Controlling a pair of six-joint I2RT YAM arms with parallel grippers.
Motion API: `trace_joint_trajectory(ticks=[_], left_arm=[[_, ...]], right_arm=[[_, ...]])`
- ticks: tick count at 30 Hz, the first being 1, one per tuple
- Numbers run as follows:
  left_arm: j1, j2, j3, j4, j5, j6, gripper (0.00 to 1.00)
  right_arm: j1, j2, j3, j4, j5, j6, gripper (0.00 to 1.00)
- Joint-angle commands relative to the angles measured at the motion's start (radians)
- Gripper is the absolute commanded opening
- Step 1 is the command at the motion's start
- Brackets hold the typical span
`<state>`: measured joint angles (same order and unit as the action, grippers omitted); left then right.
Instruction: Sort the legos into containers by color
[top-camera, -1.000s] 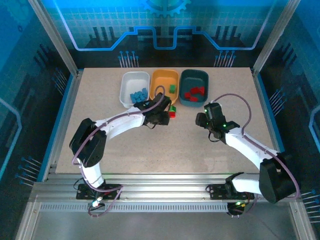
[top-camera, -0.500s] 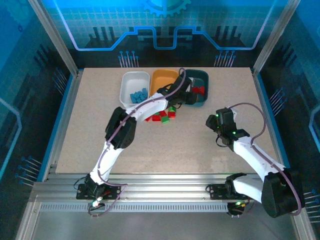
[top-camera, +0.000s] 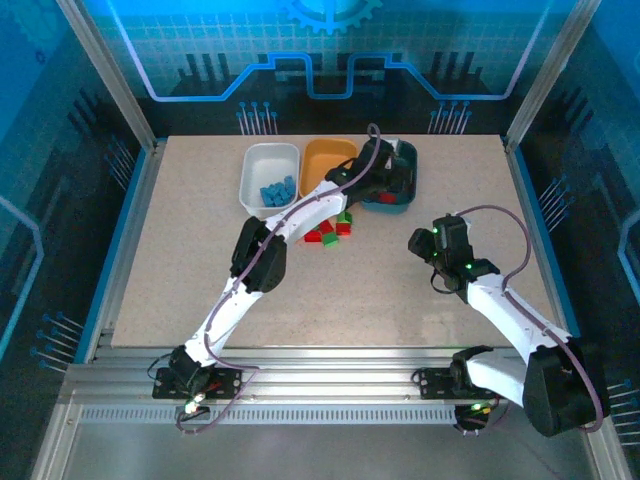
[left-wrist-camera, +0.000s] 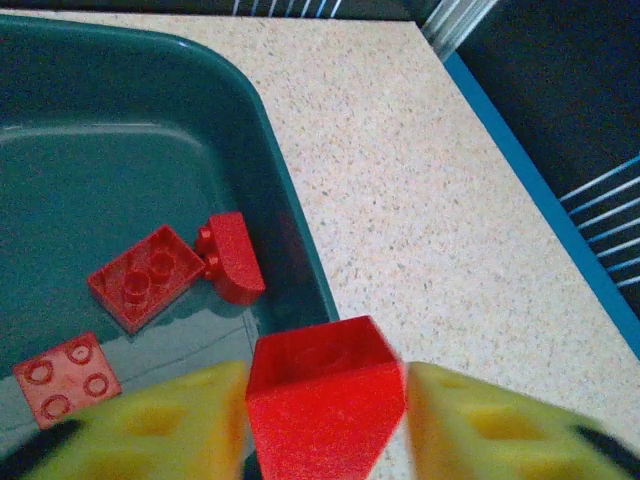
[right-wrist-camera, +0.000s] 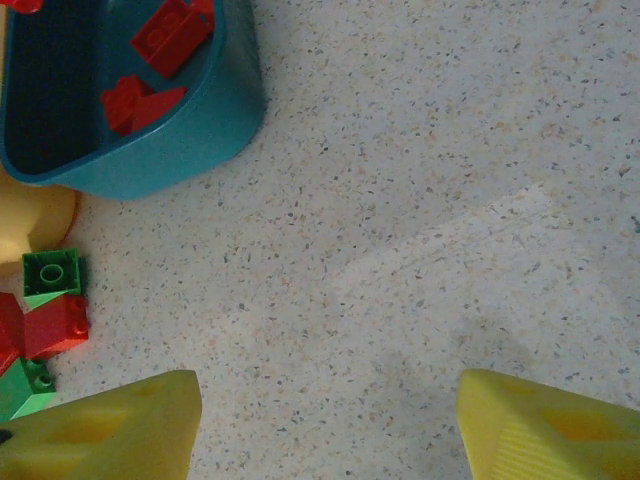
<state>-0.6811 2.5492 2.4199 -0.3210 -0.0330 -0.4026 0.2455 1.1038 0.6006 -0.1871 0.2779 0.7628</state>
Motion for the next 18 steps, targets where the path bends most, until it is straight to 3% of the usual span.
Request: trace_joint_trajectory(ticks=[1, 5, 9, 14, 18], left_arm=[[0.013, 0.049, 0.070, -0.074, -0.044, 0.001, 0.65], [0.018, 0.007, 0.040, -0.088, -0.042, 0.007, 0.75], [0.018, -0.138, -0.106, -0.097, -0.116, 0.018, 0.77], [0.042, -0.507, -0.685, 0.109, -0.228, 0.032, 0.80], [0.108, -0.706, -1.024, 0.121, -0.234, 0.019, 0.77]], right_arm=[[-0.014, -0.030, -0.009, 0.018, -0.008, -0.009, 0.70], [-0.013, -0.042, -0.013, 0.019, -0.002, -0.015, 0.70], [-0.012, -0.044, -0.013, 0.023, -0.009, -0.016, 0.70], [-0.011, -0.048, -0.010, 0.021, -0.023, -0.018, 0.70], [-0.008, -0.050, -0.010, 0.023, -0.027, -0.018, 0.70]])
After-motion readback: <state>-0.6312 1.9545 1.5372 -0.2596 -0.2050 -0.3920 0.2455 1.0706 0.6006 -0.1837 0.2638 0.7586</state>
